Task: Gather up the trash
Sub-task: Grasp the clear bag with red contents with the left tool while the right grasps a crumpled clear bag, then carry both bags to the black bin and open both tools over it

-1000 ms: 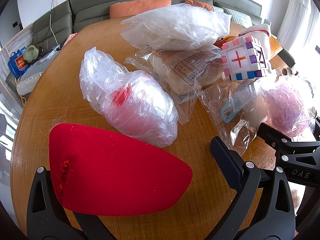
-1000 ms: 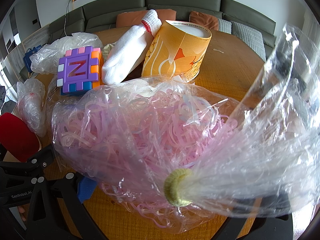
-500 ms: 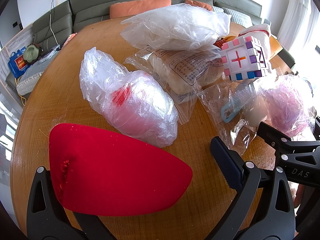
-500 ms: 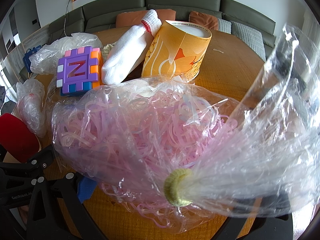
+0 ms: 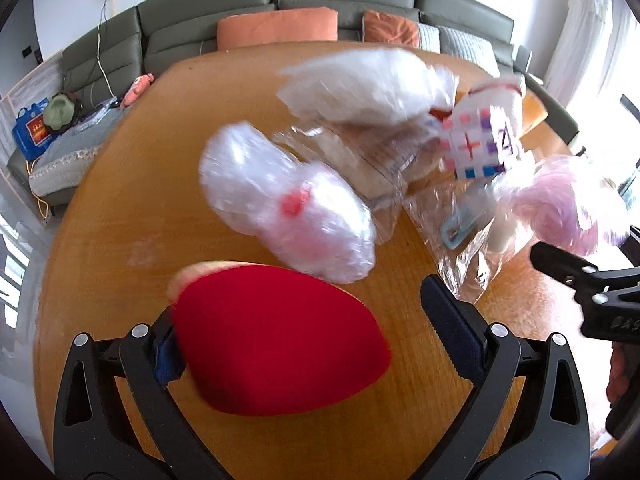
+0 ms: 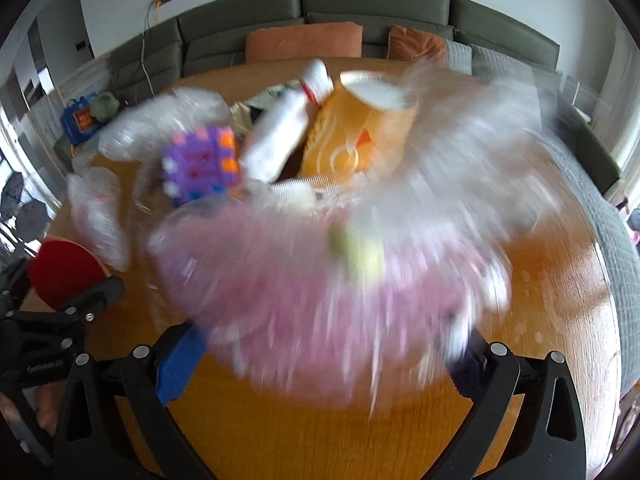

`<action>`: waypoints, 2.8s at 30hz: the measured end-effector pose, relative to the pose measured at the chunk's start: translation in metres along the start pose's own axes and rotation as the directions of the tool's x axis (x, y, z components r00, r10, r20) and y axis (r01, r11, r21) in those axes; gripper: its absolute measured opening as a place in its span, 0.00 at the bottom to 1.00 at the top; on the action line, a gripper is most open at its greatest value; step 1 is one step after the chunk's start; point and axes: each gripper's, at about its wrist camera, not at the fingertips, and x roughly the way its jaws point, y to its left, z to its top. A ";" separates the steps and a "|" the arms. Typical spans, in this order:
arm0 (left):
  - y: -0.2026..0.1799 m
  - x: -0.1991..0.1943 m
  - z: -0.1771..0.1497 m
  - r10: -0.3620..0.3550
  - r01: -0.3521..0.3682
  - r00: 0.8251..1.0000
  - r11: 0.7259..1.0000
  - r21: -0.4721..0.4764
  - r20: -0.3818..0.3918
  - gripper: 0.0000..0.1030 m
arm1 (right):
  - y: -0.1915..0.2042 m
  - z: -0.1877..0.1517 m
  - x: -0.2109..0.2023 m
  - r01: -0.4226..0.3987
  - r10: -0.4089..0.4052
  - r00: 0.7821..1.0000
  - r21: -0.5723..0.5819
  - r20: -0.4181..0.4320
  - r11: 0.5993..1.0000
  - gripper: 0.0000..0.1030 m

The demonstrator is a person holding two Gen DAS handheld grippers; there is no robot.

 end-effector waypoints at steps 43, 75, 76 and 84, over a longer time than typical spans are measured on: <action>0.040 -0.006 0.050 0.004 -0.004 1.000 0.998 -0.055 -0.006 0.94 | 0.096 0.127 0.046 -0.170 0.158 0.985 -0.188 -0.074 0.967 0.48; 0.191 -0.064 0.022 0.113 -0.102 0.993 0.962 -0.255 0.029 0.55 | 0.245 0.144 -0.042 -0.352 0.370 0.928 -0.232 0.034 0.907 0.46; 0.206 -0.068 0.017 0.134 -0.123 0.991 0.955 -0.270 0.025 0.55 | 0.262 0.144 -0.041 -0.363 0.380 0.925 -0.247 0.026 0.899 0.47; 0.310 -0.095 -0.029 0.285 -0.271 0.958 0.875 -0.400 -0.025 0.55 | 0.391 0.137 -0.026 -0.459 0.466 0.882 -0.361 -0.074 0.812 0.47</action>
